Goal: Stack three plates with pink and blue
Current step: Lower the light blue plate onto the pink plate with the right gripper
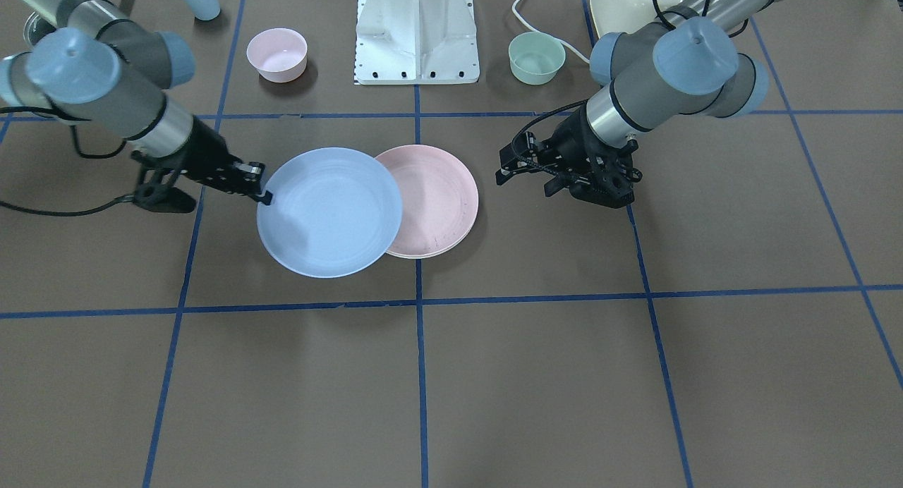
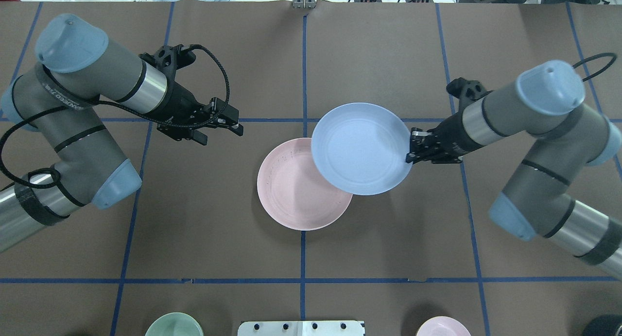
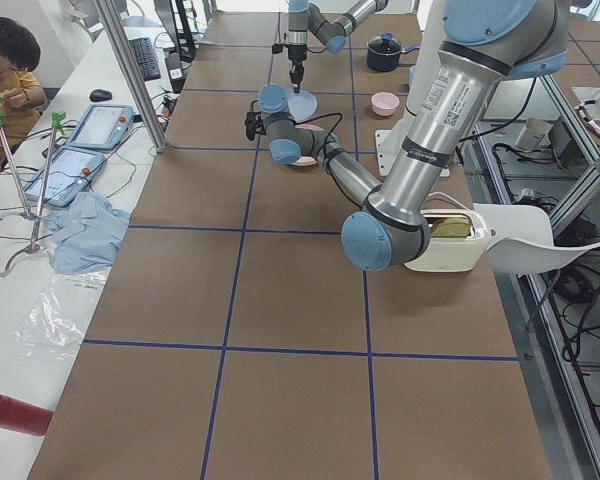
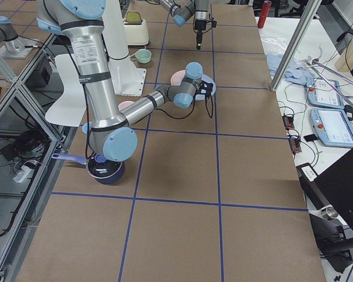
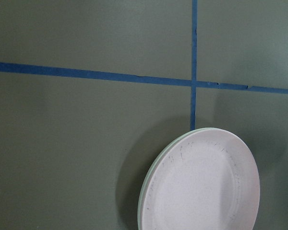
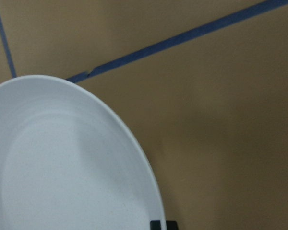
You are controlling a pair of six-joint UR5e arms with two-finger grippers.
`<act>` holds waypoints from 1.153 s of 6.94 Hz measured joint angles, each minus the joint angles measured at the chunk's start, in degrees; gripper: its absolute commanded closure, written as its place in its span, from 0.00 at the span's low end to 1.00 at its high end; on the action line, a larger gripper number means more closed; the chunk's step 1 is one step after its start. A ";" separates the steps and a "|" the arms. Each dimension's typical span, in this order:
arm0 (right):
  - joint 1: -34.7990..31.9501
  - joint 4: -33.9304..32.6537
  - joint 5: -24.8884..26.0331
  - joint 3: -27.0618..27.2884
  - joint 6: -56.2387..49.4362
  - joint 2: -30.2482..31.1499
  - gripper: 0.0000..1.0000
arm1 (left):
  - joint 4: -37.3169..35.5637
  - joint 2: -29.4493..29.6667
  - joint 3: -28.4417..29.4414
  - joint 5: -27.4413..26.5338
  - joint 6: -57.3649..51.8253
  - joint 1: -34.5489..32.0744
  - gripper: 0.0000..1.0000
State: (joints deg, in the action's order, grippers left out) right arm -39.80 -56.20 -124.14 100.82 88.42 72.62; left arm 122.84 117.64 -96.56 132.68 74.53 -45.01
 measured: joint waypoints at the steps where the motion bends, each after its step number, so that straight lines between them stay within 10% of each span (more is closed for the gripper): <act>1: 4.66 -0.25 4.51 -0.04 4.39 -2.88 1.00 | 0.02 -0.03 -0.01 0.02 0.02 -0.10 0.00; 7: 11.08 -4.87 12.12 -0.18 8.35 -6.97 1.00 | 0.06 -0.04 -0.04 -0.05 0.52 -0.09 0.00; 8: 10.87 -5.86 12.16 0.03 8.33 -6.82 0.01 | 0.10 -0.04 -0.03 -0.05 0.53 -0.08 0.00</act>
State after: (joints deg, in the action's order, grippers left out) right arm -28.93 -62.06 -111.98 100.85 96.75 65.81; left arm 122.93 117.60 -96.59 132.63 75.05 -45.10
